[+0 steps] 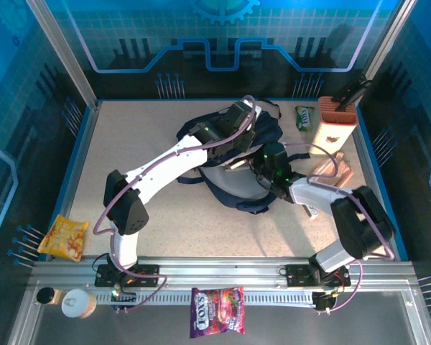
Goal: Pack the student bag
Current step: Place the book in the student bag, then close the student bag at the top-center of the table.
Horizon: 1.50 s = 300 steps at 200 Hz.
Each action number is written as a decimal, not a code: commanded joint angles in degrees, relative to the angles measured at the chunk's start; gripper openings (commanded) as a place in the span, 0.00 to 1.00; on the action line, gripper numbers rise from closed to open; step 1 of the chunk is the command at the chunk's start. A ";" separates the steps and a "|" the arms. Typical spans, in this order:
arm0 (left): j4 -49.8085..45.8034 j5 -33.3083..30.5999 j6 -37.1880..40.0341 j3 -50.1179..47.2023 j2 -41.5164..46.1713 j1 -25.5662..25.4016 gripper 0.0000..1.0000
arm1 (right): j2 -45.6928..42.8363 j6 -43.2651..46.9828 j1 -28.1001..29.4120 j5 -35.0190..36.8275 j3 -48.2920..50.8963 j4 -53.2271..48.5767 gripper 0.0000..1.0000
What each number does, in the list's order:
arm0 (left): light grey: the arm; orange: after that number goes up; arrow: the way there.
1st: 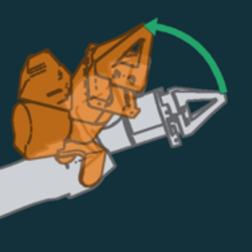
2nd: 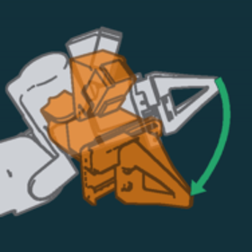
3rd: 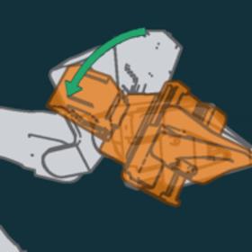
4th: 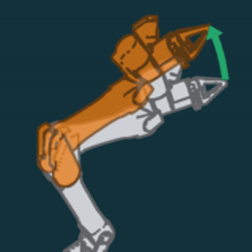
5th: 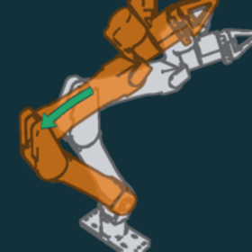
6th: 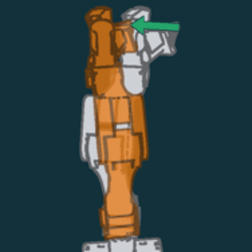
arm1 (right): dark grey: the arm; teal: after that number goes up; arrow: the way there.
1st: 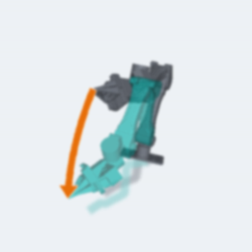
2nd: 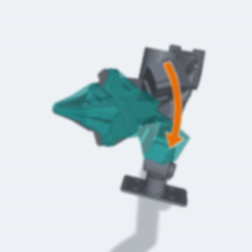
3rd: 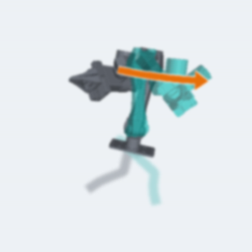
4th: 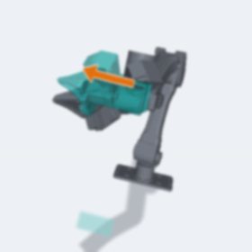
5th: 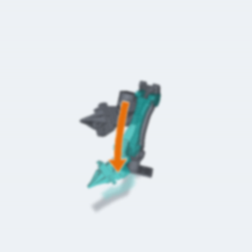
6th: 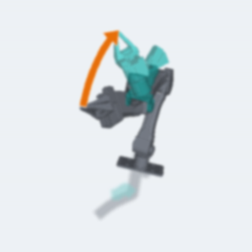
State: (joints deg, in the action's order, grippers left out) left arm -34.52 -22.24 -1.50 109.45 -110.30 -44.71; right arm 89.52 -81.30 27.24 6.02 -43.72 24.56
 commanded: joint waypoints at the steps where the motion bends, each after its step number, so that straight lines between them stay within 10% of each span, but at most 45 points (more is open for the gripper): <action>1: 5.17 0.35 -2.30 3.12 6.09 0.27 0.00 | 4.60 -1.08 1.06 0.19 -3.84 4.57 0.15; 74: 4.20 1.89 -5.27 2.16 6.40 2.28 0.00 | -1.13 0.32 0.71 -3.35 -2.22 -8.66 0.80; 159: 4.55 10.90 -7.48 -5.46 7.50 3.17 0.00 | -35.08 8.79 2.46 13.01 7.24 -43.80 0.81; 193: 8.36 23.57 -8.37 -13.85 10.27 3.16 0.41 | -40.75 14.79 2.55 18.29 3.71 -52.60 0.81; 237: 8.25 23.53 -15.73 -21.30 15.32 4.66 0.78 | -40.81 23.98 2.46 16.78 -0.28 -52.46 0.93; 300: 10.90 23.02 -29.64 -38.06 27.34 18.40 0.98 | -36.65 26.56 2.43 13.26 -0.93 -48.54 1.00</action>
State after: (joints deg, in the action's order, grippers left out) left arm -25.30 -0.16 -23.07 76.82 -87.18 -32.10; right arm 52.05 -56.64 29.21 20.32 -43.88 -25.58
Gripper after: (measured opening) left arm 0.972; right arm 0.999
